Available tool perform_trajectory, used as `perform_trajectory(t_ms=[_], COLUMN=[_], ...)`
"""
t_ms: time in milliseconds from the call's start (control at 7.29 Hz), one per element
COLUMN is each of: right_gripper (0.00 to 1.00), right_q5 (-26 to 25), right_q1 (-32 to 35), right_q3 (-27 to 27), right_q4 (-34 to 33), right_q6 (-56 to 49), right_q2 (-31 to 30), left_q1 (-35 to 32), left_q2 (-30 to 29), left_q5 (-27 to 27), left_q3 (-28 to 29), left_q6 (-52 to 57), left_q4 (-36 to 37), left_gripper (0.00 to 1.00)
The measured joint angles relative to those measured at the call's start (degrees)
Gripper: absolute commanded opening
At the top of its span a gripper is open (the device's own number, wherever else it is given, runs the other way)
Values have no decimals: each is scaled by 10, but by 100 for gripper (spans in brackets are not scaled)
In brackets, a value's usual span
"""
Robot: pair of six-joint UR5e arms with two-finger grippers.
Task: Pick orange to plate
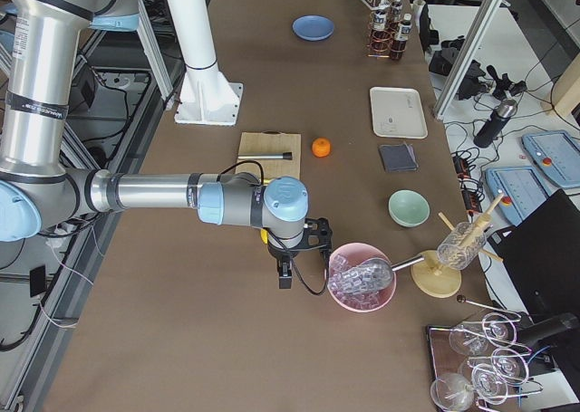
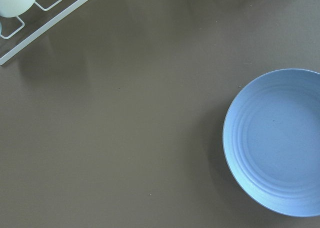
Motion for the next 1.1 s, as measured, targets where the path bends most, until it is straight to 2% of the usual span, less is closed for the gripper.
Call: perform_trajectory(t_ms=[1098], right_gripper=[100], right_q5=[13], right_q1=[0], right_q3=[-1], right_q4=[0], right_q6=[-1], right_q2=[-3], left_q1=[2], left_q2=[8], left_q5=[-6], left_q3=[0], left_q6=[2], left_q4=[1], left_gripper=[97])
